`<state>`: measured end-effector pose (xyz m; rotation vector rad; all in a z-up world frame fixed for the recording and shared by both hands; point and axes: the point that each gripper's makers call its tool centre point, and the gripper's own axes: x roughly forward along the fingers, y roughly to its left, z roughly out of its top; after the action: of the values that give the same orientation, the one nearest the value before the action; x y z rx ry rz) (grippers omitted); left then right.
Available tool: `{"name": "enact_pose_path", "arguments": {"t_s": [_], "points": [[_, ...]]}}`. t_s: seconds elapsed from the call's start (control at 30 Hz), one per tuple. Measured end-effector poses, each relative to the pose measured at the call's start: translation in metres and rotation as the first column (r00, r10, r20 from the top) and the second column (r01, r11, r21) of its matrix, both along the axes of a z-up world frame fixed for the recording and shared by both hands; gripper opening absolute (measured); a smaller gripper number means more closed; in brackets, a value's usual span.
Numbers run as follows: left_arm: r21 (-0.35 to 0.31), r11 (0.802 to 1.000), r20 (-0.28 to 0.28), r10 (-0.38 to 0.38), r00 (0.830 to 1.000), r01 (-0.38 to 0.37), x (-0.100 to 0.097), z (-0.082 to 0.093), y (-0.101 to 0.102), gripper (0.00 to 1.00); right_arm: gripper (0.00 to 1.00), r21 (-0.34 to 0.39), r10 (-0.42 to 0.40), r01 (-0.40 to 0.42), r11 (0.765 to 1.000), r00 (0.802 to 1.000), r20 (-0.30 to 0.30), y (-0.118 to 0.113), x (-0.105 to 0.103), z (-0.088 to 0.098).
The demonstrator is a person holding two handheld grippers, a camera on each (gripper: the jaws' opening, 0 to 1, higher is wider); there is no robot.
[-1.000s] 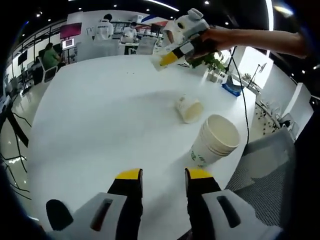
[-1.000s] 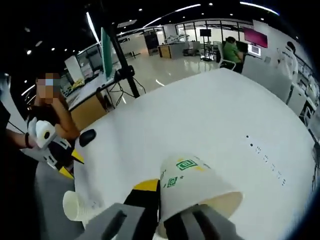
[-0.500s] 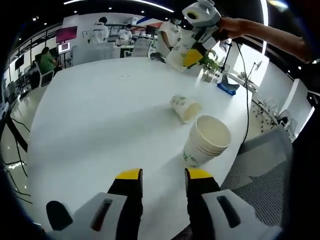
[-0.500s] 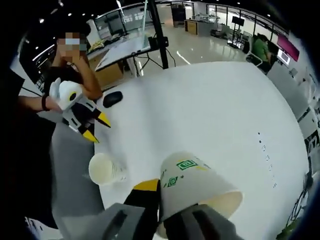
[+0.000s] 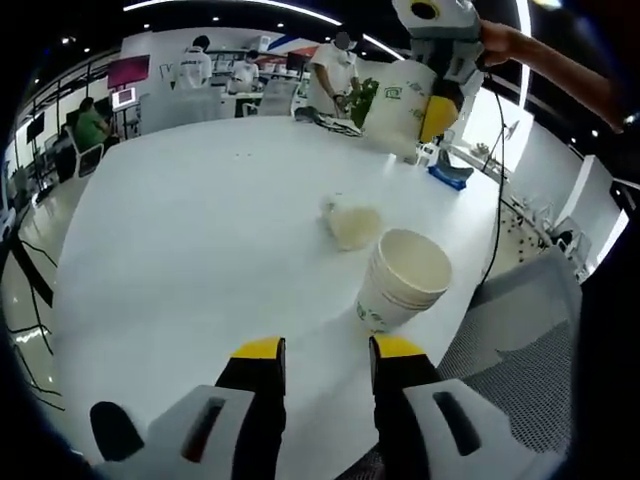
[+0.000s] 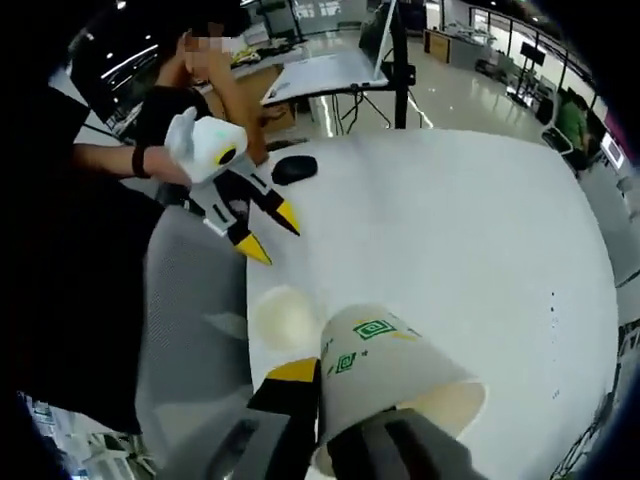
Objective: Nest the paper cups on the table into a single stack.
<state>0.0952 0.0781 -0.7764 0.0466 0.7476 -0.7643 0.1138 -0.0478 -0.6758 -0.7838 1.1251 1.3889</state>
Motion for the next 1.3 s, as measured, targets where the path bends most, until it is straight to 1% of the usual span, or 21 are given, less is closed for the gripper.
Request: {"name": "enact_pose_path", "arguments": {"t_s": [0.03,0.1,0.27,0.33,0.43,0.5,0.57,0.67,0.73,0.77,0.83,0.9,0.93,1.03,1.17,1.3], "points": [[-0.001,1.000,0.001,0.001,1.000,-0.001,0.000,0.000,0.001,0.31,0.00,-0.006,0.008,-0.008,1.000,1.000,-0.002,0.000,-0.002,-0.001],[-0.002,1.000,0.000,0.006,1.000,-0.006,0.000,0.001,0.002,0.31,0.00,-0.029,0.043,-0.043,0.999,0.999,-0.007,0.003,-0.015,-0.002],[-0.004,1.000,-0.004,0.010,1.000,-0.010,-0.002,0.000,0.003,0.31,0.00,-0.070,0.106,-0.109,0.992,0.994,-0.033,0.010,-0.036,-0.016],[-0.002,1.000,-0.006,0.009,1.000,-0.009,-0.002,-0.001,0.004,0.31,0.00,-0.086,0.120,-0.123,0.989,0.992,-0.035,0.012,-0.040,-0.021],[0.005,1.000,-0.006,0.002,1.000,-0.002,-0.004,-0.002,0.005,0.31,0.00,-0.143,0.161,-0.165,0.976,0.986,-0.035,0.013,-0.048,-0.032],[0.006,1.000,-0.006,0.001,1.000,-0.001,-0.004,-0.002,0.005,0.31,0.00,-0.164,0.179,-0.184,0.969,0.983,-0.044,0.015,-0.049,-0.043],[0.006,1.000,-0.005,0.002,1.000,-0.002,-0.003,-0.002,0.006,0.31,0.00,-0.170,0.184,-0.190,0.967,0.982,-0.052,0.021,-0.055,-0.047],[0.005,1.000,-0.002,0.004,1.000,-0.004,-0.002,-0.001,0.008,0.30,0.00,-0.179,0.191,-0.199,0.963,0.980,-0.061,0.026,-0.055,-0.056],[0.005,1.000,-0.001,0.006,1.000,-0.006,-0.001,0.000,0.009,0.30,0.00,-0.190,0.192,-0.202,0.961,0.979,-0.065,0.027,-0.055,-0.060],[0.006,1.000,0.000,0.006,1.000,-0.006,-0.001,0.000,0.010,0.30,0.00,-0.196,0.195,-0.204,0.959,0.979,-0.063,0.028,-0.059,-0.058],[0.006,1.000,0.001,0.007,1.000,-0.007,-0.001,0.001,0.011,0.30,0.00,-0.229,0.210,-0.218,0.949,0.976,-0.059,0.025,-0.058,-0.062],[0.006,1.000,0.000,0.010,1.000,-0.010,0.000,0.000,0.013,0.30,0.00,-0.247,0.220,-0.226,0.942,0.974,-0.050,0.025,-0.058,-0.066],[0.005,1.000,-0.001,0.013,1.000,-0.013,-0.002,0.000,0.013,0.30,0.00,-0.256,0.223,-0.230,0.939,0.973,-0.055,0.025,-0.059,-0.067],[0.004,1.000,-0.003,0.013,1.000,-0.013,-0.003,-0.001,0.015,0.30,0.00,-0.261,0.237,-0.245,0.934,0.969,-0.062,0.028,-0.060,-0.070],[0.007,1.000,-0.008,0.016,1.000,-0.016,-0.004,-0.001,0.017,0.30,0.00,-0.257,0.248,-0.258,0.931,0.966,-0.072,0.031,-0.063,-0.067],[0.000,1.000,-0.006,0.014,1.000,-0.014,-0.002,-0.001,0.018,0.30,0.00,-0.263,0.268,-0.278,0.924,0.961,-0.074,0.030,-0.066,-0.067]]}}
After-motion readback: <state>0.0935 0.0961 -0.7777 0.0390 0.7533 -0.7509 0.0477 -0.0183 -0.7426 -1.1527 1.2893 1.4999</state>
